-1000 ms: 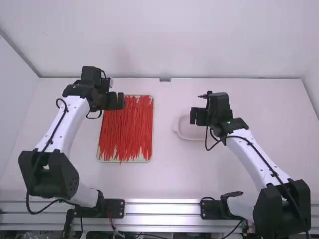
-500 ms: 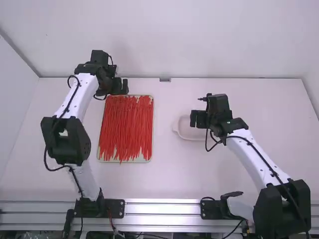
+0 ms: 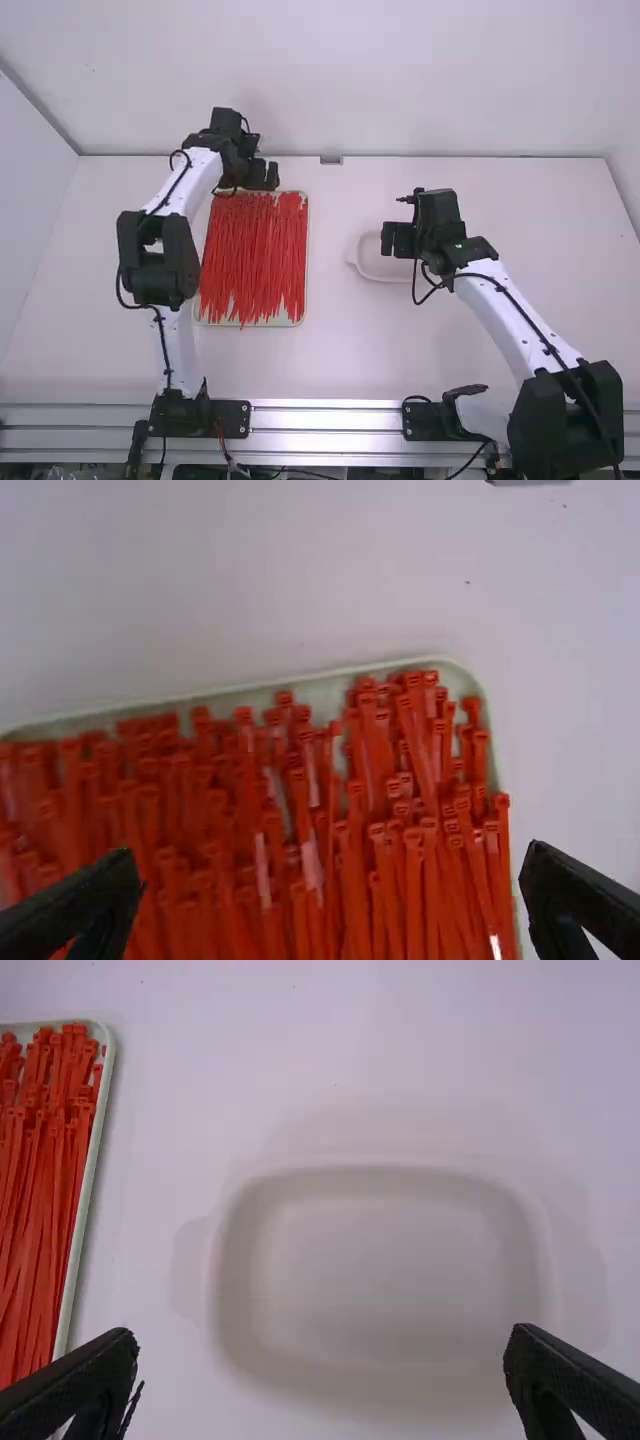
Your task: Fasten the cable tie
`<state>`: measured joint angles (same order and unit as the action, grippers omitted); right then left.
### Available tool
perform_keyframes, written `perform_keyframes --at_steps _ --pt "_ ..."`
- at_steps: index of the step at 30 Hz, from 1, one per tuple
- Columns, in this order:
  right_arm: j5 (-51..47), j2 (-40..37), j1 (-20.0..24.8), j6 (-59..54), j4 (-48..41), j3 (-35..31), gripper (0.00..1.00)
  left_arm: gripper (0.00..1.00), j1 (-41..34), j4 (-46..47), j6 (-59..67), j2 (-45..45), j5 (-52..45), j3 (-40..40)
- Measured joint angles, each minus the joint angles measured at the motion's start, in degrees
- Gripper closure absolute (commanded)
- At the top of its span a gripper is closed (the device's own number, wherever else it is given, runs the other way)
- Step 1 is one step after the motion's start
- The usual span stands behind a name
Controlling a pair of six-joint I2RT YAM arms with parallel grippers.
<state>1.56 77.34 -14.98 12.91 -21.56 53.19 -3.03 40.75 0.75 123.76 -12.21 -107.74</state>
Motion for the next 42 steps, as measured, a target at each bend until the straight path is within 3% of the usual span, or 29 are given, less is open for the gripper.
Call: perform_keyframes --at_steps 8,19,26,32,38,42 --pt "-0.11 0.00 -0.02 -0.63 -0.02 0.00 0.02 0.01 -4.28 -4.48 0.35 3.15 4.13 0.00" --pt "0.09 0.02 0.00 -0.87 -0.04 0.00 0.02 0.02 -2.32 -6.36 -0.94 8.02 5.44 0.00" --pt "0.20 0.00 -0.02 -0.85 -0.04 0.00 0.02 0.15 -2.23 -10.84 -1.16 8.02 5.42 0.72" --pt "0.02 0.02 0.00 -0.90 -0.02 0.00 0.02 0.36 -2.27 -13.64 -1.14 8.02 5.40 4.70" --pt "0.24 0.00 -0.02 -1.03 -0.04 0.00 0.02 0.48 -2.29 -13.86 -1.18 8.02 5.40 6.10" --pt "0.00 0.00 -0.02 -0.85 -0.04 0.00 0.02 0.51 -2.51 -14.10 -1.18 8.02 5.40 6.12"
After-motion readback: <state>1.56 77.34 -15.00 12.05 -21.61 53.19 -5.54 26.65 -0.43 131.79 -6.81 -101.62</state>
